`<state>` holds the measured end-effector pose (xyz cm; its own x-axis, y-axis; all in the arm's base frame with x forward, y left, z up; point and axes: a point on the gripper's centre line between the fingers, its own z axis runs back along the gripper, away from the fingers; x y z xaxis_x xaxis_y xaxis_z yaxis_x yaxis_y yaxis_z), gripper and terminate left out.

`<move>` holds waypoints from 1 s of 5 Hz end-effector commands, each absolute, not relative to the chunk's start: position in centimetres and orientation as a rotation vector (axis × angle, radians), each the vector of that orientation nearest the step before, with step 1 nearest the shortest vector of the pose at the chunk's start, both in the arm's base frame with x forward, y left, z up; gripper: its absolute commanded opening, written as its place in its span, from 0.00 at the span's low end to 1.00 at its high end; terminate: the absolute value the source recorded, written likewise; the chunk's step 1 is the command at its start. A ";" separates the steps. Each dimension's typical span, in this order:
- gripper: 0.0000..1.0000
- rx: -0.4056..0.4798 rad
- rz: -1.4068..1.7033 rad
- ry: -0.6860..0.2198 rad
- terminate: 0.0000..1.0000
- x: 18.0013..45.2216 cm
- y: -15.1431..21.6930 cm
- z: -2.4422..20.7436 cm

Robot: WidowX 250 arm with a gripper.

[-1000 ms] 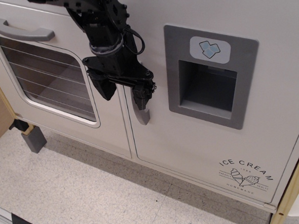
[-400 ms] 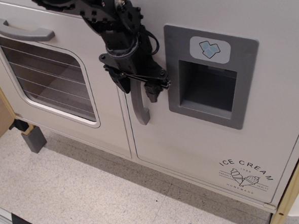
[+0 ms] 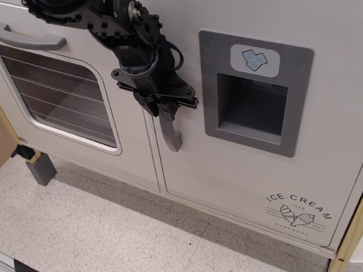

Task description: Open fridge

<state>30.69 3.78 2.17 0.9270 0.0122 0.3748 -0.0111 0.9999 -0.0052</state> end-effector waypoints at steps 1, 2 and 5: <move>0.00 -0.001 -0.030 -0.390 0.00 27.6 3.9 4.2; 1.00 -0.015 -0.022 -0.336 0.00 25.7 3.4 4.6; 1.00 -0.081 0.118 -0.174 0.00 21.9 6.9 7.5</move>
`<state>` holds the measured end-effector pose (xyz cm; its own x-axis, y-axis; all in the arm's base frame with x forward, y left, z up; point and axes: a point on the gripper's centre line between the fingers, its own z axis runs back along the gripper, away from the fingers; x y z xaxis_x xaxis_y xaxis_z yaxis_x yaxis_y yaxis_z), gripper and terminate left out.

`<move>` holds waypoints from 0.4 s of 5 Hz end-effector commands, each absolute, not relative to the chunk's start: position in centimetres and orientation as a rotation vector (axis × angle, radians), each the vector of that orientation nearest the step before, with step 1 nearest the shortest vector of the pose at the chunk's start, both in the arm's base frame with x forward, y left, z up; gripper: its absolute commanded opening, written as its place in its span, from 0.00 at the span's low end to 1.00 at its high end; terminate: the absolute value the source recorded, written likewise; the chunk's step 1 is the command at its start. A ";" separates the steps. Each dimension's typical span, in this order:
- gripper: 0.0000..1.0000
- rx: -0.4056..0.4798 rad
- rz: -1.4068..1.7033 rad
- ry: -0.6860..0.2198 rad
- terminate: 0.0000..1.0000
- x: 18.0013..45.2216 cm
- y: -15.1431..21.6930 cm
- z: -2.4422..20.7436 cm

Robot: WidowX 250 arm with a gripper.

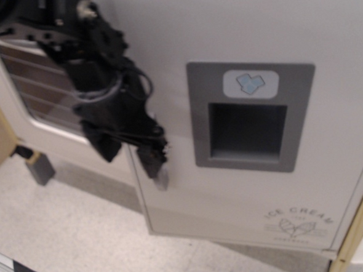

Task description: Open fridge

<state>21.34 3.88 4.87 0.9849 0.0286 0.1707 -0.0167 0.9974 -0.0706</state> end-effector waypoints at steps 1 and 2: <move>1.00 -0.107 0.239 -0.190 0.00 22.0 10.0 9.9; 1.00 -0.098 0.337 -0.213 0.00 22.4 12.5 12.1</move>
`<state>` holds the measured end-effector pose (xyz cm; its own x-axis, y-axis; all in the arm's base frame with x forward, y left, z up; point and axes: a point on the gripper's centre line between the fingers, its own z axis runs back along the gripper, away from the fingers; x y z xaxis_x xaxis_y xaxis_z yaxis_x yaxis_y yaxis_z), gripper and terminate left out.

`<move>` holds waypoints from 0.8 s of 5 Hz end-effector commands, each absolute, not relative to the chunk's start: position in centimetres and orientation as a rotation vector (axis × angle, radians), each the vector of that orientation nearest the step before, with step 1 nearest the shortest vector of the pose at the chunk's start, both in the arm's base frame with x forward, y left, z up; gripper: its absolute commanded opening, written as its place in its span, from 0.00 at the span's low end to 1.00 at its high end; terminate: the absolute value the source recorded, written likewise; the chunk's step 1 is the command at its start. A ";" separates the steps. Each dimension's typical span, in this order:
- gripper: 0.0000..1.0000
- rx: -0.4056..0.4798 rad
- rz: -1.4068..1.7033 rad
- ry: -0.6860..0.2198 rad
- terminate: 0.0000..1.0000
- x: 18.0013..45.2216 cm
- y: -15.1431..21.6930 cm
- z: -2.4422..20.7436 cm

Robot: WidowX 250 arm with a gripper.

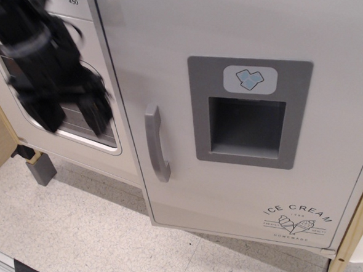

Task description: Open fridge

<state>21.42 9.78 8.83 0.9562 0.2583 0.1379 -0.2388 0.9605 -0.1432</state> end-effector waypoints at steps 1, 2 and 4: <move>1.00 -0.073 0.462 -0.257 0.00 23.3 14.7 14.1; 1.00 -0.058 0.587 -0.282 0.00 25.2 15.9 15.1; 1.00 -0.084 0.656 -0.282 0.00 29.2 14.2 15.2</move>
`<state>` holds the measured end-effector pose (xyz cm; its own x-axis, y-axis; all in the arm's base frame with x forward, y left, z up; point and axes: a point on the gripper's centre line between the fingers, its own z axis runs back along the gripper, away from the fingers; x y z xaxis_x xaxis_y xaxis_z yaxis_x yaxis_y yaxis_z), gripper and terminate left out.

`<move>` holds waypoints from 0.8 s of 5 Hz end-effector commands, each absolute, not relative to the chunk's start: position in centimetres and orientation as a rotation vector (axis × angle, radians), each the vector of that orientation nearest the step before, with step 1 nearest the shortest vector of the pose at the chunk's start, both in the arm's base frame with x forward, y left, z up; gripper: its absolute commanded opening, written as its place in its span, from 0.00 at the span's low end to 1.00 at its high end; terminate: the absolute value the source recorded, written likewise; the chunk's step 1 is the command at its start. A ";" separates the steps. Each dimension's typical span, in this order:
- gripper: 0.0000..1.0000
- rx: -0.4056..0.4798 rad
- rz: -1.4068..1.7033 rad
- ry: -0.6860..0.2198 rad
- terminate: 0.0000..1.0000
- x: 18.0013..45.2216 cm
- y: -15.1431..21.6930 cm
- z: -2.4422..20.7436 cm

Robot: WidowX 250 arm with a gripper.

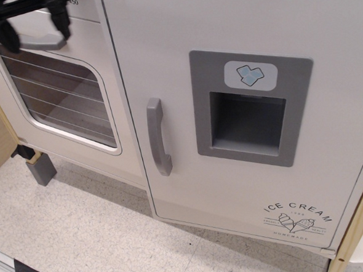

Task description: Open fridge

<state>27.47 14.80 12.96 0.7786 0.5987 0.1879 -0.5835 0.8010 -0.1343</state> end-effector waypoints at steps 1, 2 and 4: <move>1.00 -0.090 0.642 -0.282 0.00 30.5 12.3 15.0; 1.00 -0.093 0.583 -0.277 0.00 30.6 11.2 14.7; 1.00 -0.110 0.482 -0.237 0.00 28.2 9.5 14.7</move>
